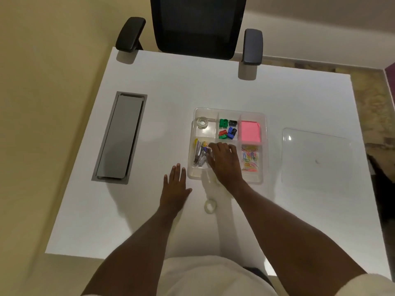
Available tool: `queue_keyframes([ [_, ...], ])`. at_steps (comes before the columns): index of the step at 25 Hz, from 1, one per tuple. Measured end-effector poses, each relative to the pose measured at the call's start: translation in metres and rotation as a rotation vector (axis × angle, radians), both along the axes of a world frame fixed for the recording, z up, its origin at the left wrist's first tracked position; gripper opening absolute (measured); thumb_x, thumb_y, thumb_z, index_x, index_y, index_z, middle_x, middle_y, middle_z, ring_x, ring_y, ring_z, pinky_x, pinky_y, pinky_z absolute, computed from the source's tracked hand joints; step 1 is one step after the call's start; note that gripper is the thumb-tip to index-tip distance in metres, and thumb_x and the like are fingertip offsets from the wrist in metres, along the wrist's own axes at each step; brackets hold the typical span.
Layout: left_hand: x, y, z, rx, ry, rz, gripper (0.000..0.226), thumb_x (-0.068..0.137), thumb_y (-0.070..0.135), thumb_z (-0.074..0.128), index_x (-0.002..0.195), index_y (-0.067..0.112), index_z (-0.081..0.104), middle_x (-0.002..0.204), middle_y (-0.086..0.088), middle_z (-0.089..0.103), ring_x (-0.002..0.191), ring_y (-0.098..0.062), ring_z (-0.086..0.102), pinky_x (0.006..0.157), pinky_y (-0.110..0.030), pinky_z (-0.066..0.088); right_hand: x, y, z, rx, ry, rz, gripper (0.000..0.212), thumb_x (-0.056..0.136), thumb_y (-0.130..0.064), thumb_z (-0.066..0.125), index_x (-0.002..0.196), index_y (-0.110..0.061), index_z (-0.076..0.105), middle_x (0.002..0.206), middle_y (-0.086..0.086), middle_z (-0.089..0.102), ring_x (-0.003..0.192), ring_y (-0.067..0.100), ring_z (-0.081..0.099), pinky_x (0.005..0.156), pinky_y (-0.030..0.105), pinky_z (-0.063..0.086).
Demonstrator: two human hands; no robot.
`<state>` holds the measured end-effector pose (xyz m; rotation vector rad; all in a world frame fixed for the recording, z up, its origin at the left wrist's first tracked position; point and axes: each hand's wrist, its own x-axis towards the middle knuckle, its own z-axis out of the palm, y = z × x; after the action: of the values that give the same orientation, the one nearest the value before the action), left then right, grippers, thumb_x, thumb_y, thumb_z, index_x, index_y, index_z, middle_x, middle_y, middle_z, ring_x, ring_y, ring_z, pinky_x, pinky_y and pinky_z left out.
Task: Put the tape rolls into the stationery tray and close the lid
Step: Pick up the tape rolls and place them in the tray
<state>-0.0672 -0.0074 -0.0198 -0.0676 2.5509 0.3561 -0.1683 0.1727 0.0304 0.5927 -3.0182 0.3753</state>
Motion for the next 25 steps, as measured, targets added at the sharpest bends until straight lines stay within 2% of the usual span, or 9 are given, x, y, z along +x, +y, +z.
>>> queue_keyframes([
  [5,0.004,0.012,0.008,0.031,-0.051,0.065,0.09,0.104,0.038,0.054,0.164,0.01,-0.007,0.172,-0.013,-0.016,0.161,-0.03,-0.013,0.131,-0.055,0.008,0.063,0.029,-0.006,0.027,-0.018,-0.011,0.021,0.096,-0.023,0.067,0.114,-0.013,0.067,0.109,0.007,0.072,0.106,0.026,0.066,0.093,0.041,0.052],
  [9,0.004,0.016,0.007,0.049,-0.052,0.094,0.091,0.104,0.034,0.056,0.164,0.01,-0.008,0.172,-0.012,-0.018,0.16,-0.03,-0.015,0.131,-0.056,0.007,0.088,0.046,-0.012,0.1,-0.134,-0.031,0.016,0.092,-0.018,0.071,0.107,-0.013,0.071,0.104,0.006,0.073,0.098,0.026,0.067,0.087,0.038,0.052],
  [16,0.005,0.015,0.005,0.083,-0.046,0.124,0.091,0.104,0.032,0.056,0.164,0.012,-0.009,0.172,-0.01,-0.018,0.16,-0.029,-0.016,0.131,-0.056,0.005,0.092,0.051,-0.027,0.181,-0.323,-0.058,0.031,0.098,-0.024,0.061,0.127,-0.014,0.062,0.124,0.005,0.065,0.112,0.024,0.059,0.097,0.035,0.045],
  [22,0.005,0.015,0.0,0.067,-0.05,0.116,0.092,0.104,0.035,0.055,0.163,0.013,-0.012,0.172,-0.01,-0.021,0.16,-0.029,-0.017,0.131,-0.056,0.004,0.084,0.042,-0.038,0.225,-0.356,-0.054,0.028,0.097,-0.015,0.063,0.124,-0.011,0.063,0.122,0.009,0.065,0.11,0.026,0.06,0.096,0.036,0.049],
  [25,0.006,0.014,-0.002,0.081,-0.036,0.127,0.092,0.104,0.036,0.056,0.163,0.014,-0.011,0.172,-0.009,-0.02,0.16,-0.028,-0.017,0.131,-0.055,0.003,0.086,0.038,-0.041,0.259,-0.383,0.042,0.03,0.096,-0.019,0.066,0.124,-0.011,0.06,0.123,0.009,0.063,0.111,0.025,0.058,0.1,0.036,0.047],
])
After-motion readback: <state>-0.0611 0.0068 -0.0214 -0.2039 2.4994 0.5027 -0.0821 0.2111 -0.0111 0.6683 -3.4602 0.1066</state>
